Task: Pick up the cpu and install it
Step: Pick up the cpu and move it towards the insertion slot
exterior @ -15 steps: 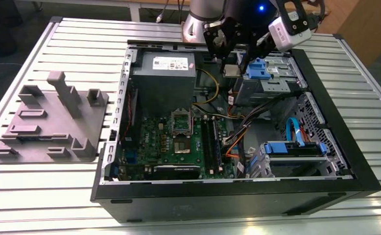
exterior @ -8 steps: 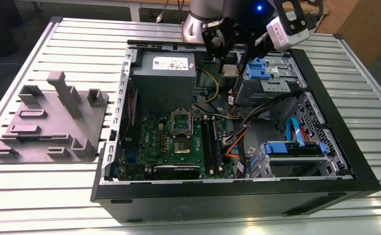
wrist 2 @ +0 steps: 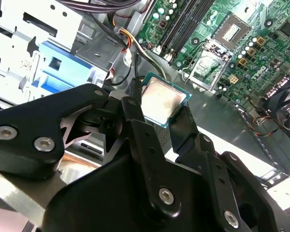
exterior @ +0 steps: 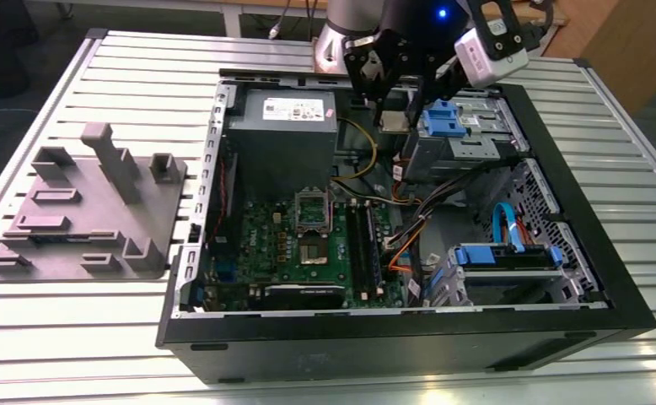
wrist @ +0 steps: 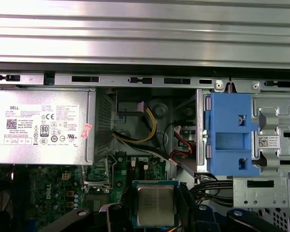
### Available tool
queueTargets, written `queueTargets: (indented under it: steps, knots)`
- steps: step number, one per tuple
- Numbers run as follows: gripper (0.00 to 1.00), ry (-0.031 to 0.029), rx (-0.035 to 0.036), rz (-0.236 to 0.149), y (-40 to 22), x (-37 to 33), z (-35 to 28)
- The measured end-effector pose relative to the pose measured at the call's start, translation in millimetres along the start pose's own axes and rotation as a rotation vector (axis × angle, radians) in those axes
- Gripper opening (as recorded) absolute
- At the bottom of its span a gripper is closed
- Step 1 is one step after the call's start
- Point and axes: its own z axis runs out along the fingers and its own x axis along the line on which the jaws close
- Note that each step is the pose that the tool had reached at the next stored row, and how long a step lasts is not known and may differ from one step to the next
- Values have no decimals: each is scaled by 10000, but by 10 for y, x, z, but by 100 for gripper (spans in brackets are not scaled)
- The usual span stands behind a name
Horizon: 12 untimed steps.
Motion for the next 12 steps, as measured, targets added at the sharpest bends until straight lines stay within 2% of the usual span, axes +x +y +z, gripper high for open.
queueTargets:
  steps: [12]
  knots:
    - [47,-27,1,-1,0,73,-2]
